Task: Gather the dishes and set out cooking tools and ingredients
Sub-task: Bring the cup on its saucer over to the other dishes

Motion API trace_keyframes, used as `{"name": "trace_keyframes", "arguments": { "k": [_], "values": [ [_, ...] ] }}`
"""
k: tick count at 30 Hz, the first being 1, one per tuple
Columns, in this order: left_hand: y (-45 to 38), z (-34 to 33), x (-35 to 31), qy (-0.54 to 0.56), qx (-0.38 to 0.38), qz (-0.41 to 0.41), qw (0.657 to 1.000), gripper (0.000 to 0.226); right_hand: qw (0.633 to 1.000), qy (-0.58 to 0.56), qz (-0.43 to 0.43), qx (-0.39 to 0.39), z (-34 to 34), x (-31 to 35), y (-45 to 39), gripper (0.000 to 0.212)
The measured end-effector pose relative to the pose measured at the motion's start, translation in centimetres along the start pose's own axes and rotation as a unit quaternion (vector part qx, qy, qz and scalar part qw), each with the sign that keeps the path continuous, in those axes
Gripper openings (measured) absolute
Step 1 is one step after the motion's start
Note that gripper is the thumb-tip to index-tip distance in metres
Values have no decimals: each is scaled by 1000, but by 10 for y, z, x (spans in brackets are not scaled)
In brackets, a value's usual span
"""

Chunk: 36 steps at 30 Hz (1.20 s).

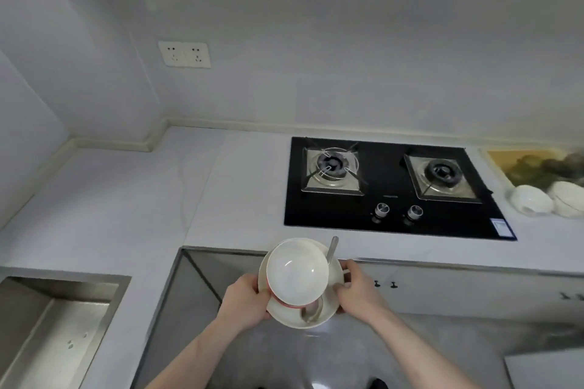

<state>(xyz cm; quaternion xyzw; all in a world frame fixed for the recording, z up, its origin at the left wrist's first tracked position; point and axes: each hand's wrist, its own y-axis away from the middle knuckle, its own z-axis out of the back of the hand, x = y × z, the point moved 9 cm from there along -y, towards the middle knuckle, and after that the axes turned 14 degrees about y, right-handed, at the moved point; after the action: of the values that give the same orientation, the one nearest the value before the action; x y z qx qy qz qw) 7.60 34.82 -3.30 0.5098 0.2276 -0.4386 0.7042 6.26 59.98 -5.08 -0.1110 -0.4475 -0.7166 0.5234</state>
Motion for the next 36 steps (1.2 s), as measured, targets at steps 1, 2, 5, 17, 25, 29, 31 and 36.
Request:
{"name": "trace_keyframes", "arguments": {
  "k": [1, 2, 5, 17, 25, 29, 31, 36],
  "values": [
    [1, -17, -11, -7, 14, -7, 1000, 17, 1000, -8, -6, -10, 14, -14, 3, 39],
    [1, -36, -20, -14, 27, -6, 1000, 18, 1000, -11, -14, -17, 30, -30, 6, 40],
    [-1, -83, -44, -29, 48, -14, 998, 21, 999, -18, -19, -47, 73, -65, 12, 39],
    [9, -343, -139, 17, 169, -14, 985, 23, 988, -71, -67, -120, 272, -249, 33, 27],
    [11, -459, -211, -48, 182, -30, 982, 22, 975, -96, -110, -170, 365, -337, 34, 24],
    [-1, -511, -245, -89, 208, -51, 973, 20, 966, -116, -130, -192, 398, -374, 24, 22],
    [-13, -540, -260, -100, 224, -53, 968, 18, 961, -127, -142, -203, 418, -392, 17, 23],
    [-46, -613, -299, -115, 248, -62, 960, 13, 947, -125, -185, -230, 467, -441, -10, 27]
  ]
}}
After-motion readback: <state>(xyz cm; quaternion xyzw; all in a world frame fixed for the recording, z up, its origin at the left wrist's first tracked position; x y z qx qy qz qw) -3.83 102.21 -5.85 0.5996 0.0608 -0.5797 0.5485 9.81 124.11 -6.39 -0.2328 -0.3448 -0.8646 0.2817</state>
